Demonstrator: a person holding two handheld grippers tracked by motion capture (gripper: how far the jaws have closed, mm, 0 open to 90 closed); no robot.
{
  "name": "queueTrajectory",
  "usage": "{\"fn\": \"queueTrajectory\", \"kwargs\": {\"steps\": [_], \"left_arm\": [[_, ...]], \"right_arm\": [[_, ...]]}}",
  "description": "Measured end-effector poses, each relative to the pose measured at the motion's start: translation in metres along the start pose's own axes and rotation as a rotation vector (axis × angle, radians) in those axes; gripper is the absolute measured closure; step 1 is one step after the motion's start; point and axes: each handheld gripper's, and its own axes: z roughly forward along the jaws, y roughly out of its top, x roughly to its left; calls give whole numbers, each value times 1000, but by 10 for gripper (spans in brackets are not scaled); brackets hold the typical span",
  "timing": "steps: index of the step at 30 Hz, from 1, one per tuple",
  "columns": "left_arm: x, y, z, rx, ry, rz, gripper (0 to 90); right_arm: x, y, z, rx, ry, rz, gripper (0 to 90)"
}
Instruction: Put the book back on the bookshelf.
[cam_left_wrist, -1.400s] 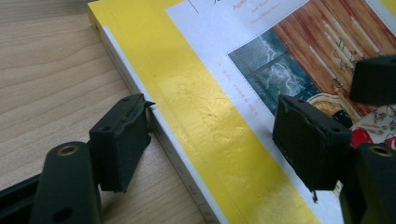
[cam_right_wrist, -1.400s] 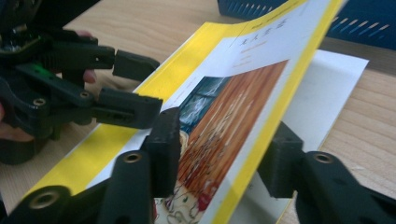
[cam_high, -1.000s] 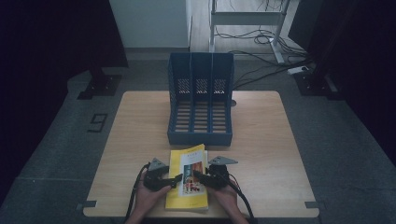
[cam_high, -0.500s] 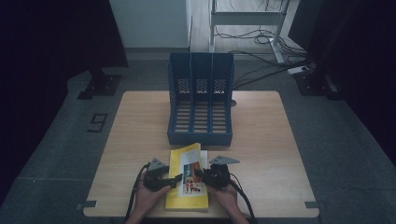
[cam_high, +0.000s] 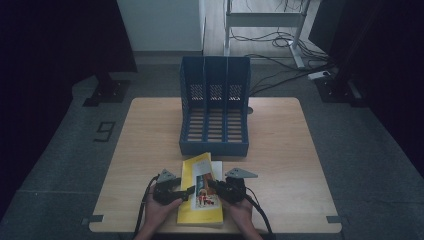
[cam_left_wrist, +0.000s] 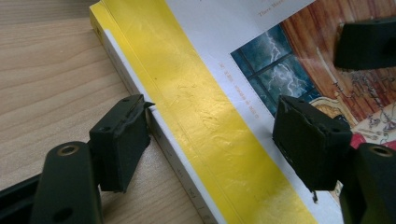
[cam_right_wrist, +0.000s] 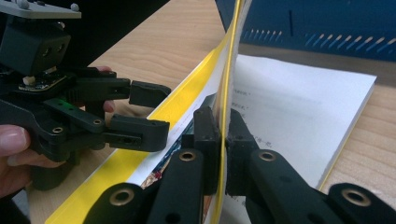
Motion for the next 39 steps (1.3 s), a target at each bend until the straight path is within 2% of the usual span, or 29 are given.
{"fn": "queueTrajectory", "kwargs": {"steps": [12, 39], "left_arm": [[6, 1, -2, -4, -42, -41, 259], [8, 3, -6, -32, -97, -67, 243]], "right_arm": [[7, 1, -3, -64, -11, -30, 867], [17, 7, -13, -118, -1, -93, 867]]}}
